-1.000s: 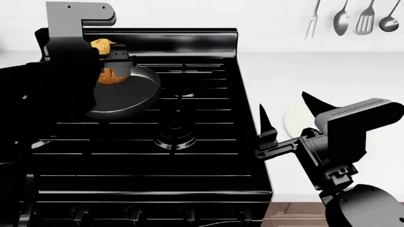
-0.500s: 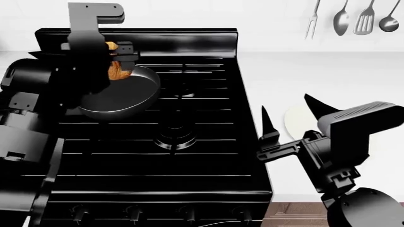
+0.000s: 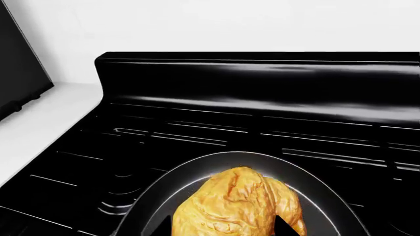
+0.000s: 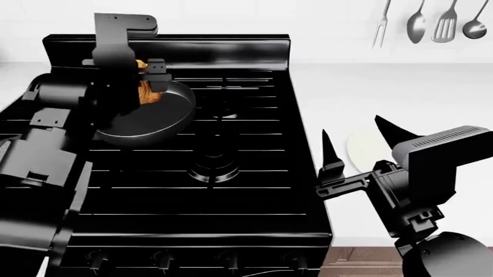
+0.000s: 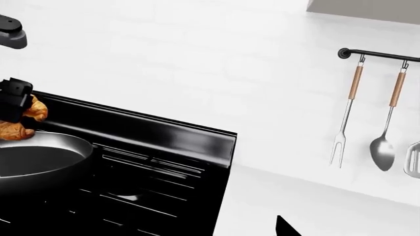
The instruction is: Pick the croissant and place it on the pan. Then turn on the stove to warm the croissant.
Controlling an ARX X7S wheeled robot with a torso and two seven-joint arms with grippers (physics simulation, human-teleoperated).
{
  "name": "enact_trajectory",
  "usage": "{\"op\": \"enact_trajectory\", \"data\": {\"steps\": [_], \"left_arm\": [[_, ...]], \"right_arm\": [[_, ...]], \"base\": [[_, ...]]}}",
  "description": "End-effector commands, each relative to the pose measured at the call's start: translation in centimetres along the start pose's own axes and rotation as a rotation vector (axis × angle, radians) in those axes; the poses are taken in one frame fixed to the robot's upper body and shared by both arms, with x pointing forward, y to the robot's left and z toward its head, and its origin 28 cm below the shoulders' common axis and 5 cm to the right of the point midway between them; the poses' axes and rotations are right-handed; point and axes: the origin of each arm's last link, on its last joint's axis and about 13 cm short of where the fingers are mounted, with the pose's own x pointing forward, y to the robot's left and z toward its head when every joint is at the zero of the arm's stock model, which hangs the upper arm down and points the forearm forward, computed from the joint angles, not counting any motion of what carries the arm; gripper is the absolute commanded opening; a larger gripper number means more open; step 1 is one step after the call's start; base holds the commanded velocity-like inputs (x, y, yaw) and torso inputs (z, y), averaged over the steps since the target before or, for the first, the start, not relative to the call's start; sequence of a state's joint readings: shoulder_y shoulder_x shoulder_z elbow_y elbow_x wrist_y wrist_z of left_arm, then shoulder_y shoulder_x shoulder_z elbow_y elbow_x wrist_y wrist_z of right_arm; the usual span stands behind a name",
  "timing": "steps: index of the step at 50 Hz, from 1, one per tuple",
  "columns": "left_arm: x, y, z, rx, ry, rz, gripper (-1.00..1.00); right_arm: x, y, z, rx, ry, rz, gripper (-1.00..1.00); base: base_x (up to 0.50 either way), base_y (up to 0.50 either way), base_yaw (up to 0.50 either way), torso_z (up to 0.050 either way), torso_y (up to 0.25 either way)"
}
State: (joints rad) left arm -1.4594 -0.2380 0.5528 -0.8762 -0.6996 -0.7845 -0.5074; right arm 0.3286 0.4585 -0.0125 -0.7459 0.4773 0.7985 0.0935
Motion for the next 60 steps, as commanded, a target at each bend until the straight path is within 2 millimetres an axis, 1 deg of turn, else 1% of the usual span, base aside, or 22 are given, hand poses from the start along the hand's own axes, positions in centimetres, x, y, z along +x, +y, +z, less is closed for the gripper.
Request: {"op": "enact_trajectory", "data": {"steps": [1,7,29,30,39,45,50,55,57,58,60], "left_arm": [[0.8,-0.3,-0.6,-0.002,0.026,0.009,-1.00],[1.2,-0.3,-0.8,-0.002,0.034,0.017,-1.00],[1.0,-0.1,-0.8,-0.003,0.027,0.037,-1.00],[1.0,0.0,-0.8,-0.009,0.032,0.037,1.00],[0.4,0.4,0.2,-0.036,0.014,0.044,1.00],[-0.7,0.9,1.1,-0.052,-0.031,0.033,1.00],[-2.5,1.8,2.0,-0.082,-0.103,0.021,1.00],[-4.4,2.4,2.4,-0.089,-0.200,0.005,1.00],[-5.4,2.7,2.2,-0.086,-0.247,-0.001,1.00],[-6.1,2.7,1.7,-0.043,-0.257,-0.015,1.00],[-6.7,2.9,1.5,-0.052,-0.284,-0.013,1.00]], "right_arm": [[0.0,0.0,0.0,0.001,-0.001,0.000,1.00],[0.0,-0.1,0.0,0.000,0.000,-0.003,1.00],[0.0,0.1,-0.1,0.006,-0.001,-0.001,1.00],[0.0,0.1,0.0,0.005,-0.002,0.000,1.00],[-0.1,0.1,0.0,0.005,-0.003,0.000,1.00],[-0.1,0.1,0.2,0.003,-0.005,0.001,1.00],[-0.1,0.1,0.3,0.001,-0.007,0.002,1.00],[-0.1,0.2,0.4,0.001,-0.006,0.002,1.00],[-0.1,0.3,0.5,0.002,-0.005,0.002,1.00],[-0.1,0.3,0.6,0.004,-0.006,0.005,1.00],[-0.1,0.3,0.7,0.005,-0.007,0.006,1.00]], "base": [[0.00,0.00,0.00,0.000,0.000],[0.00,0.00,0.00,0.000,0.002],[0.00,0.00,0.00,0.000,0.000],[0.00,0.00,0.00,0.000,0.000],[0.00,0.00,0.00,0.000,0.000],[0.00,0.00,0.00,0.000,0.000],[0.00,0.00,0.00,0.000,0.000],[0.00,0.00,0.00,0.000,0.000],[0.00,0.00,0.00,0.000,0.000],[0.00,0.00,0.00,0.000,0.000],[0.00,0.00,0.00,0.000,0.000]]}}
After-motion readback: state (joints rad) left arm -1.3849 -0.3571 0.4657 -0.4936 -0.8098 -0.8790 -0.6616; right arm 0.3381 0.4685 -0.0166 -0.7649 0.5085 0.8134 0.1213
